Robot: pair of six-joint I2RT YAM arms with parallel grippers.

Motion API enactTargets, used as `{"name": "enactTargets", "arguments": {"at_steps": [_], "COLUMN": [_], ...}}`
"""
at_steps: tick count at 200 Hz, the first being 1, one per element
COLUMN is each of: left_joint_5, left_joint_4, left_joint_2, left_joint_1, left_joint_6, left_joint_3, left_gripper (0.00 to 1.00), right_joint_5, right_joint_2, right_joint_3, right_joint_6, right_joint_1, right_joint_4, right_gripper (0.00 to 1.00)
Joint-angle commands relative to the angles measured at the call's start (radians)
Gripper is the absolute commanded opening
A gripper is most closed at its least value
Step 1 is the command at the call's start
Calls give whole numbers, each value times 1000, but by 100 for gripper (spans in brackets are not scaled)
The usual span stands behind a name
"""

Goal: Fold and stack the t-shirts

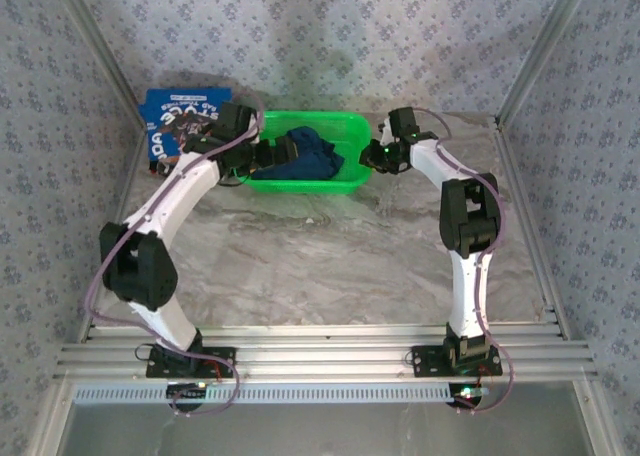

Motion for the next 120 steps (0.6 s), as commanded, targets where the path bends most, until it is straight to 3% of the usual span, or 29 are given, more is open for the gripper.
{"name": "enactTargets", "arguments": {"at_steps": [1, 52, 120], "left_joint_5": [19, -67, -194], "left_joint_4": [-29, -236, -417], "left_joint_2": [87, 362, 622], "left_joint_1": [-12, -70, -158], "left_joint_6": [0, 57, 77], "left_joint_3": [106, 346, 541], "left_gripper": [97, 94, 92], "right_joint_5": [40, 68, 78], "right_joint_2": [-89, -283, -524], "right_joint_3": [-66, -328, -596], "right_joint_6": [8, -13, 83], "right_joint_1": [13, 51, 62], "right_joint_4": [-3, -12, 21], "right_gripper": [17, 5, 3]}}
